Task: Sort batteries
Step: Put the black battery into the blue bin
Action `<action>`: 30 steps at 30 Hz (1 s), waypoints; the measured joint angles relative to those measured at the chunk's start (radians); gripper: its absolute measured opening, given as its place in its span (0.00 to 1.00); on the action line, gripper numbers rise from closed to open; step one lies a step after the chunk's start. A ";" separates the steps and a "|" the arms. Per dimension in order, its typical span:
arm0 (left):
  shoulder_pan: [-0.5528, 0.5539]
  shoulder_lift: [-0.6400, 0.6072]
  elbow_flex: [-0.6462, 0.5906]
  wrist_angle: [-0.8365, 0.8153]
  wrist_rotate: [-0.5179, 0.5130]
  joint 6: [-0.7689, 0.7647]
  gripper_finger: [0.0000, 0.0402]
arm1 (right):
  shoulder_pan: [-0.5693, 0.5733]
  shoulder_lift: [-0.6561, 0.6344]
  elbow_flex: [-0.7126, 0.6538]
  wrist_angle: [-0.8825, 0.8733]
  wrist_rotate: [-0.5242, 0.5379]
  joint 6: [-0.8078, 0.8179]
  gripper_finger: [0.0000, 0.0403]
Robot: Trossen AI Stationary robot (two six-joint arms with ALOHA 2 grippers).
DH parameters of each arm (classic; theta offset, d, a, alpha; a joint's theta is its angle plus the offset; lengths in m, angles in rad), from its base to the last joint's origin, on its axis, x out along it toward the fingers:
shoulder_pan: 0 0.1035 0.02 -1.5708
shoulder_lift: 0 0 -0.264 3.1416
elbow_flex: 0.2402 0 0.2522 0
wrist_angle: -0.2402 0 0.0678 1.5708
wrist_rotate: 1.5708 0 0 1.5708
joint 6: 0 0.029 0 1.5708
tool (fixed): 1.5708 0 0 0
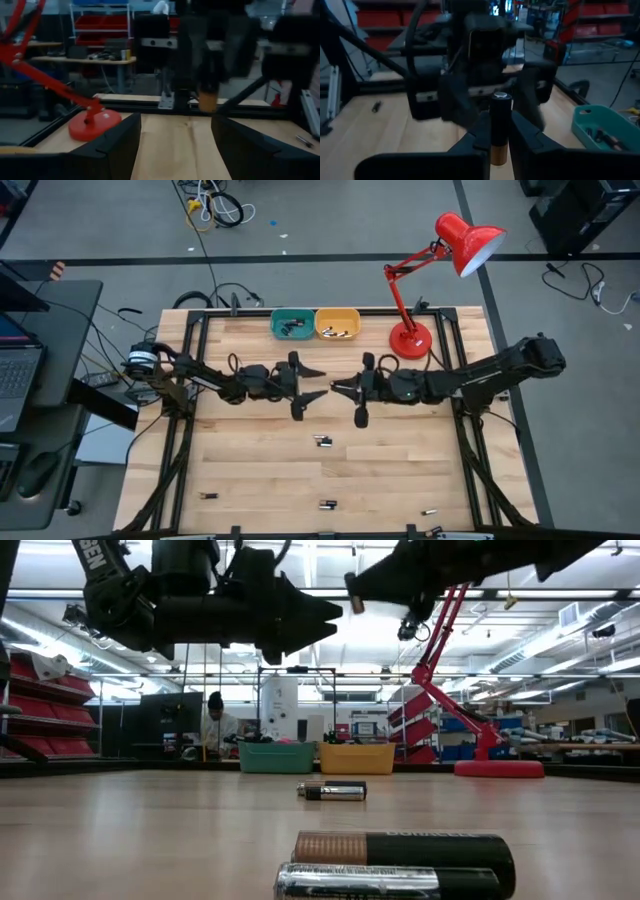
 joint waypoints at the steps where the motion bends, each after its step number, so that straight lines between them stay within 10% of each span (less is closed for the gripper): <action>1: 0.003 0.000 0.004 -0.007 0.001 -0.010 0.64 | -0.007 0.010 0.000 0.001 -0.004 -0.003 0.09; 13: 0.014 0.037 0.109 -0.112 0.092 0.012 0.61 | -0.053 0.097 0.000 0.143 -0.059 -0.039 0.09; 24: 0.036 0.036 0.112 -0.112 0.079 0.007 0.16 | -0.057 0.094 0.000 0.142 -0.052 -0.050 0.09; 30: 0.050 0.035 0.112 -0.116 0.083 0.005 0.15 | -0.058 0.094 0.000 0.135 -0.045 -0.016 0.12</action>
